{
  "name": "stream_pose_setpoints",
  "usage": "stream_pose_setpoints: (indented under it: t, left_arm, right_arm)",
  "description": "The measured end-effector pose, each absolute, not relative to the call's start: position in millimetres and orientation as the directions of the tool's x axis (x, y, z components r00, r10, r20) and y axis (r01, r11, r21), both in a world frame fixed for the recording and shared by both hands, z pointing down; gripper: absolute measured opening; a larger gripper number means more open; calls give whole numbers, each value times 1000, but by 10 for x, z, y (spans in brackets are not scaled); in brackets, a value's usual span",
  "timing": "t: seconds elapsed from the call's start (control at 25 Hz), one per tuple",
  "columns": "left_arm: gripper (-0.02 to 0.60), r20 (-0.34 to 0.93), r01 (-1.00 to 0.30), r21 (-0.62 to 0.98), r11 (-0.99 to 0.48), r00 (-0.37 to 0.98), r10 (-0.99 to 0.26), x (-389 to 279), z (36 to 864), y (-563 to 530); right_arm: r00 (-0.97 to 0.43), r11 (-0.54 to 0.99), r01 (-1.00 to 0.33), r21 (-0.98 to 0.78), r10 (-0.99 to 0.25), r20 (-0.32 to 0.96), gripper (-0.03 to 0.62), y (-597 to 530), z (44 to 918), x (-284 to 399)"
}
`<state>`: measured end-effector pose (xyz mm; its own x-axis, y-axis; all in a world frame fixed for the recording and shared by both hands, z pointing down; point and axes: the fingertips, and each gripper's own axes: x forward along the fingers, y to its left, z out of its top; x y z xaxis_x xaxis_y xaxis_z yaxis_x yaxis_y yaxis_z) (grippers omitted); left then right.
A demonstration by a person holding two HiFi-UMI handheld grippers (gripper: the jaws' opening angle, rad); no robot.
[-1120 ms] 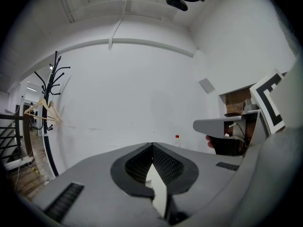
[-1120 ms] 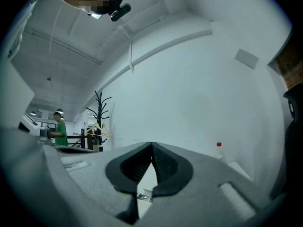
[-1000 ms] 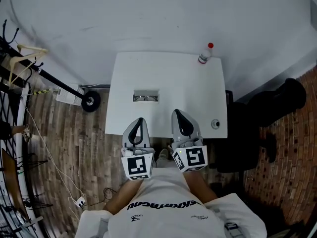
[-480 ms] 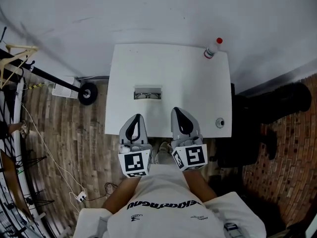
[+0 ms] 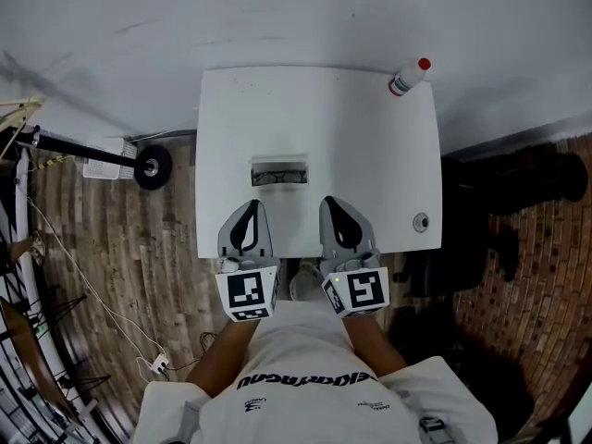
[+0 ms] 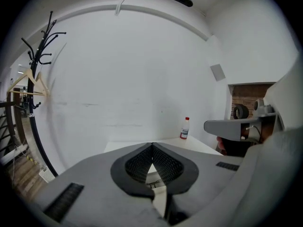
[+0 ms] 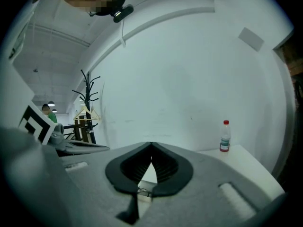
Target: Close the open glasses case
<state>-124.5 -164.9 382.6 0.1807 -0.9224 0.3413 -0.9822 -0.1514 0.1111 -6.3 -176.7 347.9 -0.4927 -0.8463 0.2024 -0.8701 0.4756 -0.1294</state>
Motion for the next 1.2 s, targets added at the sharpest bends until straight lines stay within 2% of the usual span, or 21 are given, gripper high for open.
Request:
stream_pose_setpoints:
  t: [0.2,0.68,1.2]
  left_arm:
    - [-2,361,-982,87,-167,187,-914,-1401,4042,-1821]
    - [3,464,-972,157,-176,230,-855,-1638,4712,-2180]
    - [71,534,-951,224,-212,302,-790,-1716,5225,-2469]
  right_arm:
    - [-475,458,-880,-126,-847,238,0,-1904,3695,-163]
    - [-457,446,-888,-113,-827,328,1,-2047,4252,-354]
    - [-437,425,-897,-119,-817,377,2,-2163,4591,-466]
